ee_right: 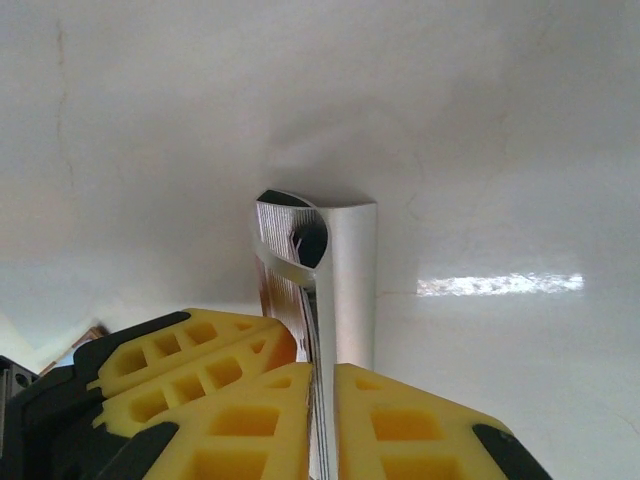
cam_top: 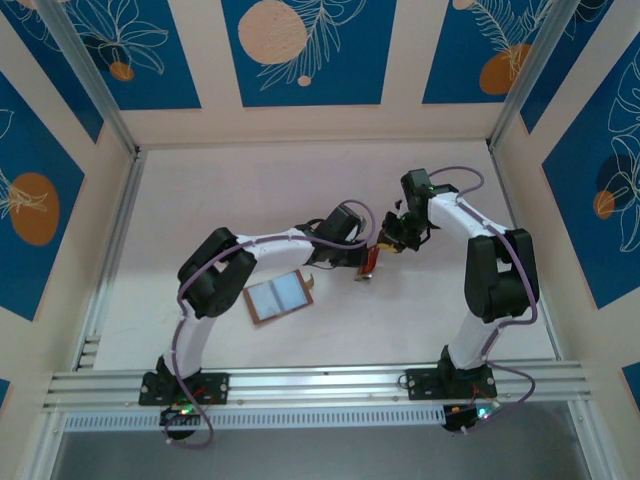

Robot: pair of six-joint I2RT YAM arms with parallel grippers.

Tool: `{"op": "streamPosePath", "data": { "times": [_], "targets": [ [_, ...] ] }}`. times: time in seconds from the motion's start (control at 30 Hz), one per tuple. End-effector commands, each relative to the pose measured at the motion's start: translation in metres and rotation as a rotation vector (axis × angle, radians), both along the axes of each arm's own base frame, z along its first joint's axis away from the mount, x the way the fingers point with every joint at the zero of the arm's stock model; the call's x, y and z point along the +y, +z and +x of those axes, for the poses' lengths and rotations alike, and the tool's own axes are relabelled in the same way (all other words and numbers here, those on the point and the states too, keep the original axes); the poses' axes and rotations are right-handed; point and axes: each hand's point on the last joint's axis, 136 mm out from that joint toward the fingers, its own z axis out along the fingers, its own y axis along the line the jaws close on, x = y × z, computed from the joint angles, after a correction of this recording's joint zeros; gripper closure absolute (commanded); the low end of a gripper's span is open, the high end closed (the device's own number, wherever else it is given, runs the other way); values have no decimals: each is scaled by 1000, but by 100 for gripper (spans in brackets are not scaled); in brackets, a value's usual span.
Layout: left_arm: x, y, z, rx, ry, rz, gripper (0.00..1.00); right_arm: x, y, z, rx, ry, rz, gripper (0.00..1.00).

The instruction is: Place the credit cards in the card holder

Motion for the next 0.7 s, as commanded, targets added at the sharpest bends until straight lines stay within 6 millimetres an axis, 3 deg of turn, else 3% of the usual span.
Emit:
{"op": "streamPosePath", "data": {
  "times": [0.0,0.67],
  "targets": [
    [19,-24,-18,73,3,91,92,7,-2,-4,22,0,46,85],
    [18,-24,-17,74,1,91,93,7,-14,-8,56,17,-2,87]
  ]
}}
